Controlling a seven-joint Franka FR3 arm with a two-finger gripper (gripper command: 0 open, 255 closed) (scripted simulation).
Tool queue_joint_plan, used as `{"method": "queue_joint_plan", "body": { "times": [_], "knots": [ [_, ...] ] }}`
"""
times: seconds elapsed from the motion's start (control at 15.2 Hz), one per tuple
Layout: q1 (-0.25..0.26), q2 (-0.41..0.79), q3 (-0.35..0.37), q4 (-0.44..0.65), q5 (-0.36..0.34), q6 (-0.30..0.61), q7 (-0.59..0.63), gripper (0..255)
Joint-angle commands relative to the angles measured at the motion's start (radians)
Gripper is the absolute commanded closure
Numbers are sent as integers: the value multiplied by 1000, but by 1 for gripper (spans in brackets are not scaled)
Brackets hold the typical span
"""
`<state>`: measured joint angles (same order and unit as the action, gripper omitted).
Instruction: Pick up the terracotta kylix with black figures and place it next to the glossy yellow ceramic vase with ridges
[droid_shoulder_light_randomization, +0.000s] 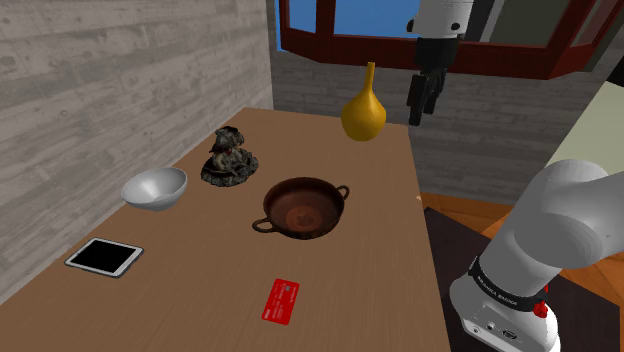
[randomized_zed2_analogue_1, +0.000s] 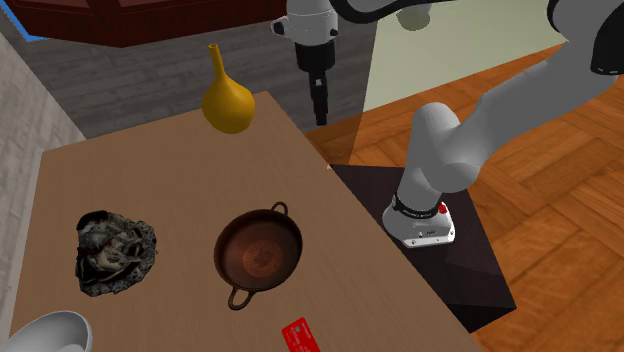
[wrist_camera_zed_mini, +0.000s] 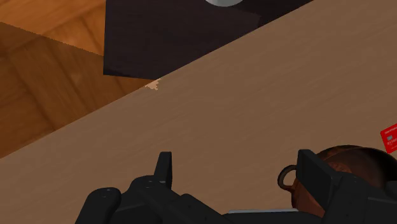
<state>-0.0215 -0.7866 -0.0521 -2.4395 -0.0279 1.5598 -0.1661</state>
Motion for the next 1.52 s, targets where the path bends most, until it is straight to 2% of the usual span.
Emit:
{"method": "queue_joint_plan", "body": {
  "times": [0.0, 0.59, 1.19, 1.45],
  "knots": [
    [0, 0, 0, 0, 0, 0, 0, 0],
    [70, 84, 66, -185, 137, 351, 77, 0],
    [169, 316, 139, -246, 288, 742, 114, 0],
    [180, 362, 147, -262, 306, 809, 109, 0]
  ]
}}
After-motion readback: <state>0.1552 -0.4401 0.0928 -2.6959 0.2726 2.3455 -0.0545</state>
